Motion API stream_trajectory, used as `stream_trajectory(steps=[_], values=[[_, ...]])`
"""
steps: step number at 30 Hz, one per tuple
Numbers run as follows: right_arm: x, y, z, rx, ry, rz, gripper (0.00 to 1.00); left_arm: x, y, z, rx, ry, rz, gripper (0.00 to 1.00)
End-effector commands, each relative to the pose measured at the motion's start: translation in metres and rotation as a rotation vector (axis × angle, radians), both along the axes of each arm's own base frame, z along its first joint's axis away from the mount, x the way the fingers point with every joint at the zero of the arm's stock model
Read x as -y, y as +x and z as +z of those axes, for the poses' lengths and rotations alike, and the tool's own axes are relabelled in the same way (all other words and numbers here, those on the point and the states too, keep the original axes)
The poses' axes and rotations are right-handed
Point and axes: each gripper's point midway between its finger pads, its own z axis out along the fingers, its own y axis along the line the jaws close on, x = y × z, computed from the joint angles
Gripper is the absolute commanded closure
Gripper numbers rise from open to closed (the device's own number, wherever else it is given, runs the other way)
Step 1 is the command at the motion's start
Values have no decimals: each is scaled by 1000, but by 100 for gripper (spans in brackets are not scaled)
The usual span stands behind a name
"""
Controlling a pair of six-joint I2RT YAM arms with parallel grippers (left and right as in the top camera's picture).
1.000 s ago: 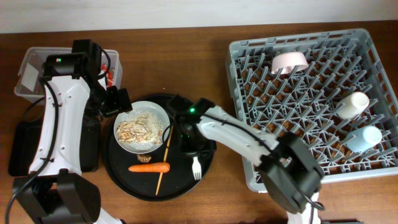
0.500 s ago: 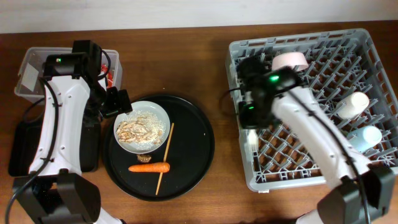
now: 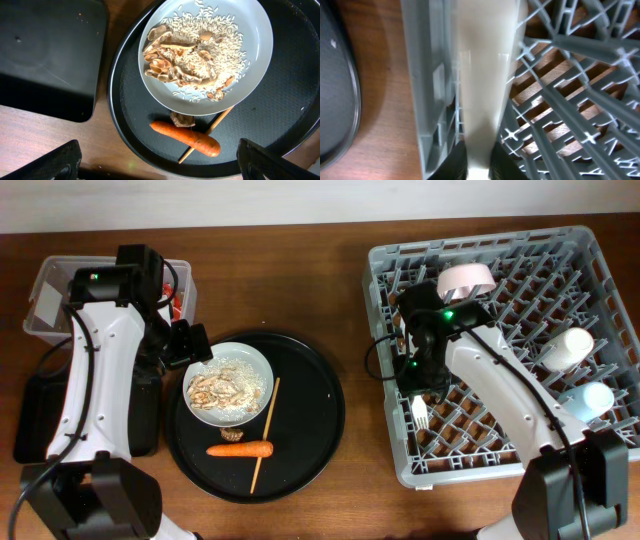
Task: Sort waste into correct bins and load items into the dishwasher rack
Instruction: 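Carry the white fork to the rack and insert it upright, then grasp the rim of the white plate of rice with the left gripper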
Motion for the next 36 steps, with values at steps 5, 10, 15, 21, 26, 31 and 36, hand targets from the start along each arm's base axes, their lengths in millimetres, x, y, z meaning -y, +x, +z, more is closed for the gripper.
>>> stream_trajectory(steps=[5,10,15,21,26,31,36], values=[[-1,2,1,10,-6,12,58,-2,-1,11,36,11,5,1],[-3,10,33,71,15,-11,57,13,1,11,46,-62,-8,1],[4,19,83,184,54,-49,46,47,17,6,101,-113,-51,1],[42,5,98,162,42,-155,32,105,32,-19,175,-138,-99,1],[51,-7,96,110,24,-153,32,133,40,-40,217,-133,-63,1],[51,-8,96,103,22,-153,32,153,50,-69,216,-128,-51,2],[51,-8,96,103,22,-150,32,161,54,-101,163,-111,-61,2]])
